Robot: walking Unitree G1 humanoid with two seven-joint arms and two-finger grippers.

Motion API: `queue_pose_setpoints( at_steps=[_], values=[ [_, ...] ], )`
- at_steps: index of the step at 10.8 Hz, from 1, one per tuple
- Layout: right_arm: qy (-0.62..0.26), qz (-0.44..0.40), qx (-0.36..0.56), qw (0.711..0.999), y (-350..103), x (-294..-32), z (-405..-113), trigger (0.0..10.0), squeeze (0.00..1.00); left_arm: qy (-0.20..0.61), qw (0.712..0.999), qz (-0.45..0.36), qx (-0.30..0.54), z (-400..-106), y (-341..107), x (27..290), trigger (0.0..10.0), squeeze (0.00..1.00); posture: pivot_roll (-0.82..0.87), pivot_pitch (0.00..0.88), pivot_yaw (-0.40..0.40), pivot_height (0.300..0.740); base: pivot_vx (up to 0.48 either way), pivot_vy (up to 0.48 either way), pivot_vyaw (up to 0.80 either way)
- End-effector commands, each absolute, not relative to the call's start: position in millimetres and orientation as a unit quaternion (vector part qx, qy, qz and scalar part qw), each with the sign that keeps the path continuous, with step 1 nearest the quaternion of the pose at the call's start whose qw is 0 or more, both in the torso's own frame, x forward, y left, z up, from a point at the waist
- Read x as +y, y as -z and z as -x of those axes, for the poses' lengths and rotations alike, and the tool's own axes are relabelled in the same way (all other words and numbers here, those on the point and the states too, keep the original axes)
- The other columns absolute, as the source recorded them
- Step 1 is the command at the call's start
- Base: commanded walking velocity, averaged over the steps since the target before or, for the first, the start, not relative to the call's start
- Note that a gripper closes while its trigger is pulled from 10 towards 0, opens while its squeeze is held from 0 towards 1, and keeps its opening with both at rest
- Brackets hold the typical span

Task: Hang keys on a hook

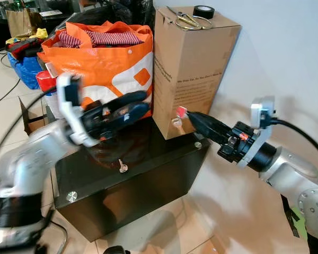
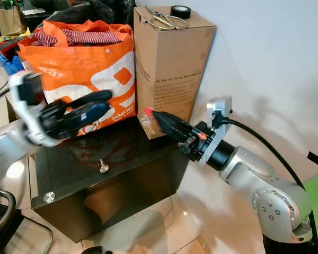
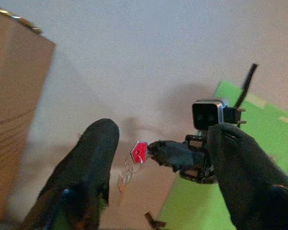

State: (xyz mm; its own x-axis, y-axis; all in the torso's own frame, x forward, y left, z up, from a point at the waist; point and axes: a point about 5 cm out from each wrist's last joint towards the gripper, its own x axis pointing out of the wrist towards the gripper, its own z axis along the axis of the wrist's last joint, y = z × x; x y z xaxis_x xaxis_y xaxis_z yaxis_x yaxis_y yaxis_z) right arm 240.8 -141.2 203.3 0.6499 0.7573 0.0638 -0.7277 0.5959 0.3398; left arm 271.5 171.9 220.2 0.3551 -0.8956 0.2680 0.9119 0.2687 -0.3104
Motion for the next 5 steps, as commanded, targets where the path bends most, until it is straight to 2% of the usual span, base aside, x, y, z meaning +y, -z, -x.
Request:
queue_pose_setpoints(
  at_steps=[1, 2, 3, 4, 5],
  values=[
    [-0.391, -0.161, 0.045, 0.905, -201.1, -145.3, -242.7, 0.0, 0.0, 0.553, 0.813, 0.182, -0.01, -270.0, -217.9, 173.5, 10.0, 1.0, -0.09, 0.0, -0.026, 0.74, 0.0, 0.0, 0.0],
    [-0.318, -0.149, 0.025, 0.936, -199.2, -152.1, -250.0, 0.0, 0.0, 0.482, 0.87, 0.102, 0.006, -272.1, -200.2, 175.5, 10.0, 1.0, -0.09, 0.0, -0.029, 0.74, 0.0, 0.0, 0.0],
    [-0.269, -0.08, 0.033, 0.959, -191.3, -155.2, -257.3, 0.0, 0.0, 0.403, 0.915, 0.025, 0.013, -277.0, -183.9, 172.0, 10.0, 0.95, -0.08, 0.0, -0.036, 0.74, 0.0, 0.0, 0.0],
    [-0.246, -0.027, 0.04, 0.968, -183.8, -154.8, -261.0, 0.0, 0.0, 0.351, 0.936, 0.018, 0.017, -280.5, -178.1, 168.4, 10.0, 0.8, -0.08, 0.0, -0.042, 0.74, 0.0, 0.0, 0.0],
    [-0.226, -0.005, 0.033, 0.973, -175.8, -149.2, -263.5, 0.0, 0.0, 0.272, 0.962, -0.009, 0.002, -283.9, -171.9, 163.0, 10.0, 0.44, -0.07, 0.0, -0.059, 0.74, 0.0, 0.0, 0.0]
  ],
)
